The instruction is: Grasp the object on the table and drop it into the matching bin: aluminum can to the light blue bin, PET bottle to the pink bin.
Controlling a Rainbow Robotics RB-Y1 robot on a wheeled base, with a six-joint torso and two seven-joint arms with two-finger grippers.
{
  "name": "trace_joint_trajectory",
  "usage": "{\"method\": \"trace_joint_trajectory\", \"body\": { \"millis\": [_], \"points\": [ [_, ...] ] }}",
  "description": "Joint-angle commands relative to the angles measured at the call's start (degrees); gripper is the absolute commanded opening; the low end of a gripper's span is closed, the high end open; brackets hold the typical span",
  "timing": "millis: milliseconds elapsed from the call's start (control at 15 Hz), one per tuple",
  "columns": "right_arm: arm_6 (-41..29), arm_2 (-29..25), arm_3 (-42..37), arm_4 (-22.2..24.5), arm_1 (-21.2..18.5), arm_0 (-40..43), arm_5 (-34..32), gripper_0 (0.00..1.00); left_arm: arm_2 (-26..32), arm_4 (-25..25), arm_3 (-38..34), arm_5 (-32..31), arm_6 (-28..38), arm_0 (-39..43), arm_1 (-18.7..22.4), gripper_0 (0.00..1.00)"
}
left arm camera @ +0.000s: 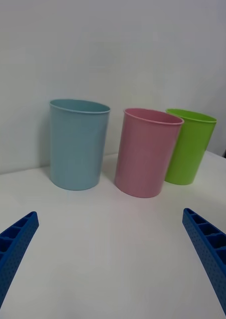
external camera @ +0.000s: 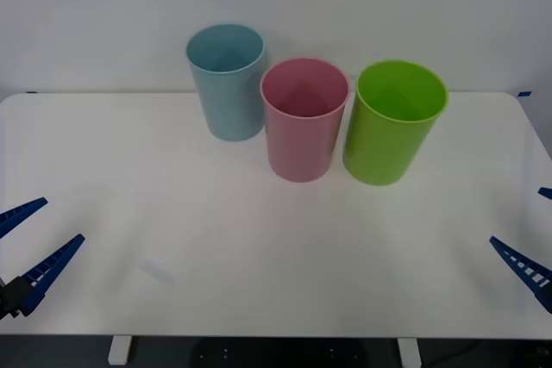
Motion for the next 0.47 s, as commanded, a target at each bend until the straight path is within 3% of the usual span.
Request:
{"method": "trace_joint_trajectory", "body": {
  "millis": [67, 467],
  "points": [
    [-0.07, -0.01, 1.11, 0.06, 0.35, 0.00, -1.06, 1.00, 0.00, 0.00, 0.00, 0.00, 0.00, 0.00, 0.00, 1.00],
    [0.02, 0.16, 2.17, 0.06, 0.44, 0.09, -1.15, 1.00, 0.00, 0.00, 0.00, 0.00, 0.00, 0.00, 0.00, 1.00]
  ]
}}
